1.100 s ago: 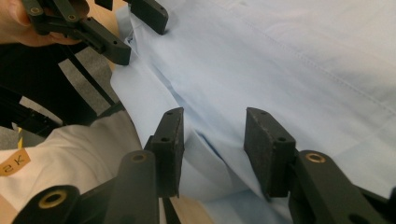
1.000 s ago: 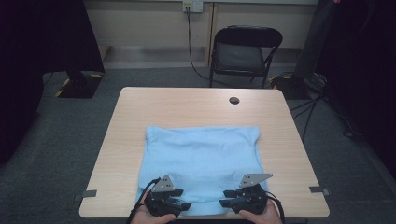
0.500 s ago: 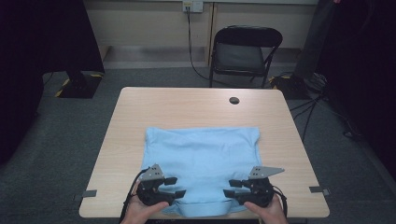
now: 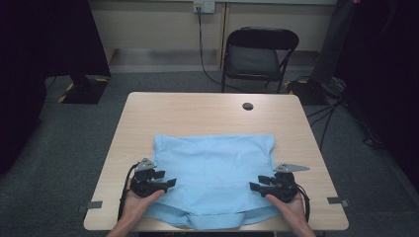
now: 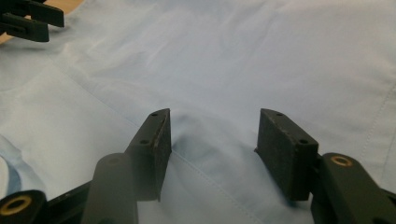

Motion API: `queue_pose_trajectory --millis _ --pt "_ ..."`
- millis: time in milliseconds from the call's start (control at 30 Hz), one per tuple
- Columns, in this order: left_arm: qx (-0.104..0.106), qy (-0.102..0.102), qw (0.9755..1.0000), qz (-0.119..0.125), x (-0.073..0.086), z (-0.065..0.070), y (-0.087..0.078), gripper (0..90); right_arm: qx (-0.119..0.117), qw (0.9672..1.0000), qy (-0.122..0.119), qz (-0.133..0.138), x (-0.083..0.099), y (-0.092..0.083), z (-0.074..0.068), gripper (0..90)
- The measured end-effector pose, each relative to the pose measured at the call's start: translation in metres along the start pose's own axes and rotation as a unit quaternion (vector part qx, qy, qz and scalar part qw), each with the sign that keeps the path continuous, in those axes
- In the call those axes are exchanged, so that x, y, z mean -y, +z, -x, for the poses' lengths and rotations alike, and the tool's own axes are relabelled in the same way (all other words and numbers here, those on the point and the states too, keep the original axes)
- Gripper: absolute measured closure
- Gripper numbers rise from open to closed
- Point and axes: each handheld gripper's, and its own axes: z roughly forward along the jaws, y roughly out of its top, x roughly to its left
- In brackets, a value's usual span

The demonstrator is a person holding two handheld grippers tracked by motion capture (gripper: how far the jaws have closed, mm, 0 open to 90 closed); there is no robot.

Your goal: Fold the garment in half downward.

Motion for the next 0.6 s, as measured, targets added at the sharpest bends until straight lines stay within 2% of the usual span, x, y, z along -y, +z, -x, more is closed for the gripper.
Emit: queue_pose_trajectory --millis 67,233,367,600 --pt "-0.003 -0.002 0.9999 -0.010 0.003 -0.002 0.004 38.7 0.011 0.9999 -0.005 -0.006 0.001 0.003 -0.001 41.1" --pt "-0.015 0.016 0.9997 -0.007 0.004 0.001 0.005 38.6 0.028 0.9991 -0.004 -0.032 0.002 0.011 0.000 37.8" --pt "-0.016 0.010 0.9998 0.002 0.004 0.001 0.008 38.6 0.027 0.9992 -0.001 -0.030 0.002 0.012 0.002 36.3" --pt "-0.025 0.019 0.9995 0.000 -0.001 0.004 0.014 38.6 0.033 0.9991 0.007 -0.026 0.001 0.013 0.007 36.4"
